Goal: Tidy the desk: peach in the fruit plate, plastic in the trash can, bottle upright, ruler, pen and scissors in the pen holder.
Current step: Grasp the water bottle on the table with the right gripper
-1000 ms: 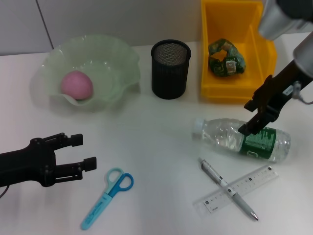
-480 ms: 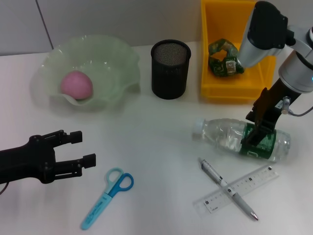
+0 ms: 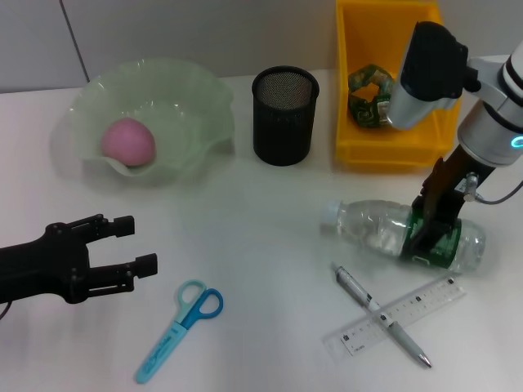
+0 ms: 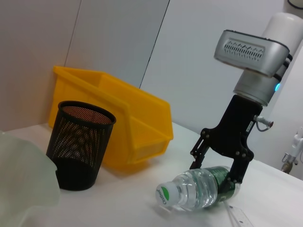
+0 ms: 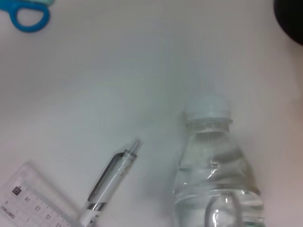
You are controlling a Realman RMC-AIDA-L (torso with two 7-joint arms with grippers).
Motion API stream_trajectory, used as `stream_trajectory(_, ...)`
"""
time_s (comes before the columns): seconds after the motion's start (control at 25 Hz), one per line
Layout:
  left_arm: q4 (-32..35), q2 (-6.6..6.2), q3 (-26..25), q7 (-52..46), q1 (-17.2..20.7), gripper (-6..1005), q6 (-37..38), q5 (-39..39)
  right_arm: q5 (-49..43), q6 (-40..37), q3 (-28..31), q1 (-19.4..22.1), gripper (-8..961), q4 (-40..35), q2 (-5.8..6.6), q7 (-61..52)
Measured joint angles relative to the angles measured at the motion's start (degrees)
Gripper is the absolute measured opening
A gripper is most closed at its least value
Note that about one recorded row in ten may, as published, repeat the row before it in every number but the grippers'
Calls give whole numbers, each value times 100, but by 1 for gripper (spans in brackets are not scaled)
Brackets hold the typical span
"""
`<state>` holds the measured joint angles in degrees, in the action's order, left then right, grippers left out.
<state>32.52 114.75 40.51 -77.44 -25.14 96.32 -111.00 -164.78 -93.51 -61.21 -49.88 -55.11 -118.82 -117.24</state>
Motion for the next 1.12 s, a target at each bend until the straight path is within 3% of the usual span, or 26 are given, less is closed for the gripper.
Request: stream_trajectory(1.12,9,-32,-17,-52,-43,853,-5,0,-98,489,-66,-57,739,748,-9,-17)
